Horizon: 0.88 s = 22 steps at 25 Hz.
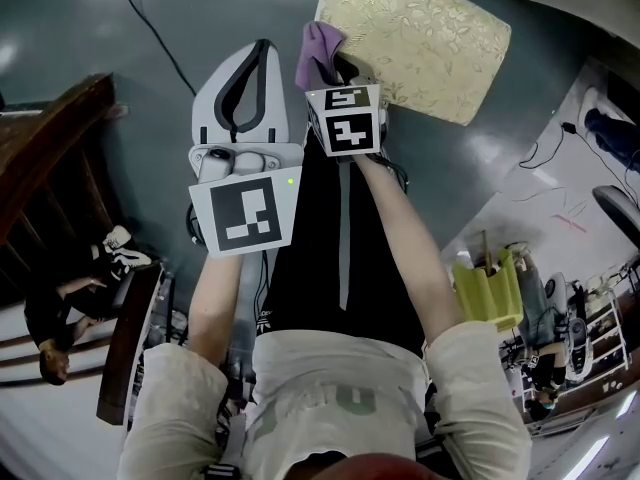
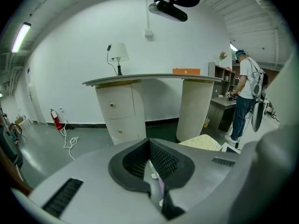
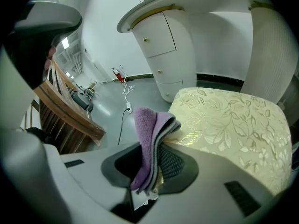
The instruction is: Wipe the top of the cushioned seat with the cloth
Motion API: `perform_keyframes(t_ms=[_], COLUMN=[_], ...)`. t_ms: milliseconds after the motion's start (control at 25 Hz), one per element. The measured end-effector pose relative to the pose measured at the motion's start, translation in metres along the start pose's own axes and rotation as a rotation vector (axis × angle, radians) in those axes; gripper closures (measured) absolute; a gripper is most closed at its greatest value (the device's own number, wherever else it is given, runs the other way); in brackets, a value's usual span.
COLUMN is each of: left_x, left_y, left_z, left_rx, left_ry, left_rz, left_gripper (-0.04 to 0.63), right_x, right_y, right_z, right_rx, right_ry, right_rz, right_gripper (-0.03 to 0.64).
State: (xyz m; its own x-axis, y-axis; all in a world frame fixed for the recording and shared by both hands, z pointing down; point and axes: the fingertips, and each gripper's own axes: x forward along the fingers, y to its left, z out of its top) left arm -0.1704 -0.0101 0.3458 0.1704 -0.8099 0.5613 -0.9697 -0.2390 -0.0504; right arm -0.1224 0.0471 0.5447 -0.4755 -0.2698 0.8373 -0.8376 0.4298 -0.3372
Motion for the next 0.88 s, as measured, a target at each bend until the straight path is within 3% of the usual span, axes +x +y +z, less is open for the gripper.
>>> perform_keyframes(t_ms=[400,880], left_x=[0.004,0.003], left_y=[-0.033,-0.083], left_z=[-0.001,0.020], left_rx=[0.019,0.079], left_ry=[-0.005,-0.024], left_rz=[-0.053,-0.105], left_gripper=[0.589,0.589], right_x=[-0.034,-0.105], right_y=[-0.034,-0.144], right_z=[-0.020,-0.078], right_rx=[-0.022,-0.027], right_ry=[0.015,0.088], right_rz=[-0.038,-0.211], right_gripper=[0.526,0.526])
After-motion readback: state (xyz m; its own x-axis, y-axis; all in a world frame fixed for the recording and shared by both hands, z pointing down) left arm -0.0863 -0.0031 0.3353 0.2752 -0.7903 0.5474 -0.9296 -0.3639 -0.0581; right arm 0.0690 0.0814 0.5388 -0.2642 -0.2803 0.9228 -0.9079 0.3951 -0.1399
